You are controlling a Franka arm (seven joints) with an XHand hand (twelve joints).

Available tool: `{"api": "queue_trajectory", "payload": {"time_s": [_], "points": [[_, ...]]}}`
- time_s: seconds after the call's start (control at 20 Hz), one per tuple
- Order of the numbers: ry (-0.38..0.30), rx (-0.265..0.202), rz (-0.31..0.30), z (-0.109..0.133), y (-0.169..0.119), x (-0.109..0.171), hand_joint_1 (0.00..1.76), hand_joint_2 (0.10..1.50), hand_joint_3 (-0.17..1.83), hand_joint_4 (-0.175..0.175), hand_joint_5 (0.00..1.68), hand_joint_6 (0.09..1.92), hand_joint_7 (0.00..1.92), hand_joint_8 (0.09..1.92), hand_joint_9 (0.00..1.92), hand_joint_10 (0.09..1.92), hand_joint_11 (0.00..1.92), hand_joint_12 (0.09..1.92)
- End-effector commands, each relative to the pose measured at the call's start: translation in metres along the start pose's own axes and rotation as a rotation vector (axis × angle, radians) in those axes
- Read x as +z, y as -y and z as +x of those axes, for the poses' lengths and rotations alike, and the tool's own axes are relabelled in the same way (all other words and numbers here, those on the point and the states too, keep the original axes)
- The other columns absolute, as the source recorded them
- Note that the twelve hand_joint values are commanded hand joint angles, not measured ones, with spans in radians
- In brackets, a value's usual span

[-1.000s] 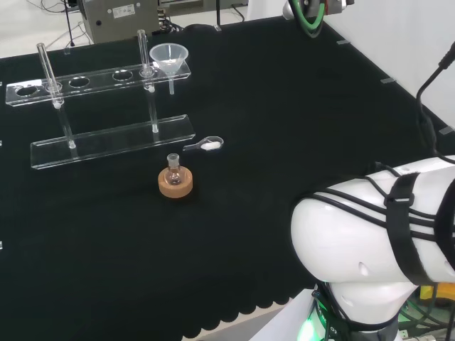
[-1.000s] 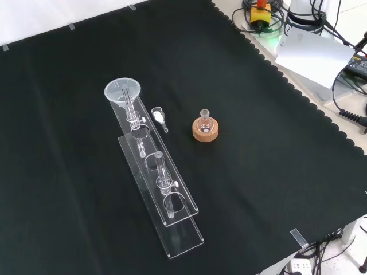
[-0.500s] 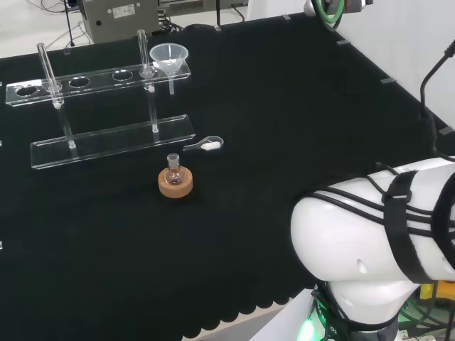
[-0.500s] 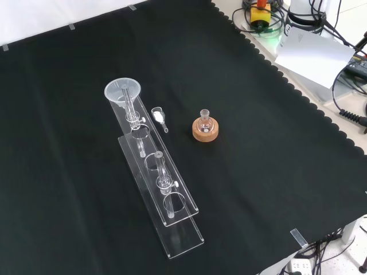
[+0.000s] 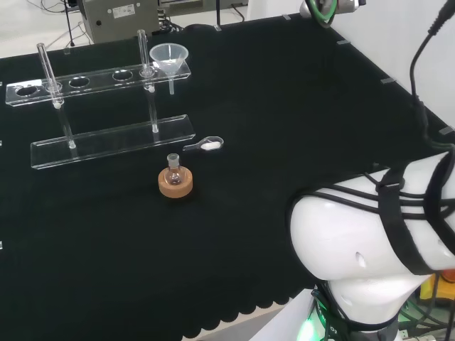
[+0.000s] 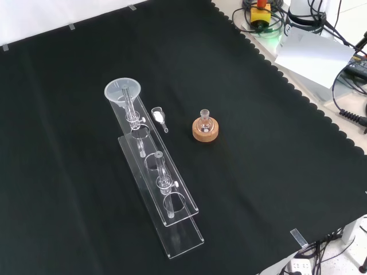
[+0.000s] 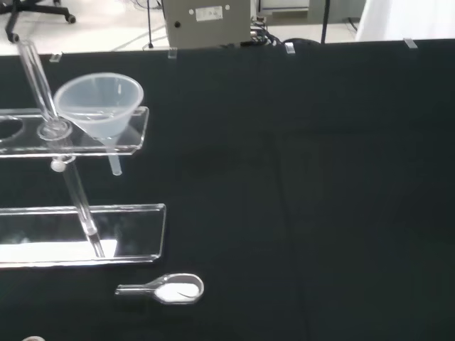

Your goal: Pick up the funnel from the transparent funnel stand.

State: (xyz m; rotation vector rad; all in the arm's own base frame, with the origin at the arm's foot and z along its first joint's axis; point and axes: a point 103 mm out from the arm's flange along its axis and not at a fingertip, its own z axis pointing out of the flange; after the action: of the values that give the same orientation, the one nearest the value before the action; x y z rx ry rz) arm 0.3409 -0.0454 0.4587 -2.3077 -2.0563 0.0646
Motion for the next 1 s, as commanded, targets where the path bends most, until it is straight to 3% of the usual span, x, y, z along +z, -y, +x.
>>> {"api": "queue_trajectory", "payload": {"time_s": [0.05, 0.6, 1.0], "points": [[0.050, -0.008, 0.021, 0.014, -0.041, 0.013, 0.00, 1.24, 0.37, 0.029, 0.16, 0.09, 0.03, 0.49, 0.18, 0.60, 0.00, 1.36], [0.039, -0.132, 0.108, 0.039, -0.157, 0.065, 0.08, 1.18, 0.32, 0.025, 0.17, 0.09, 0.07, 0.50, 0.19, 0.61, 0.00, 1.38], [0.004, -0.221, 0.148, 0.075, -0.197, 0.109, 0.14, 1.13, 0.30, 0.019, 0.17, 0.09, 0.11, 0.51, 0.23, 0.64, 0.00, 1.39]]}}
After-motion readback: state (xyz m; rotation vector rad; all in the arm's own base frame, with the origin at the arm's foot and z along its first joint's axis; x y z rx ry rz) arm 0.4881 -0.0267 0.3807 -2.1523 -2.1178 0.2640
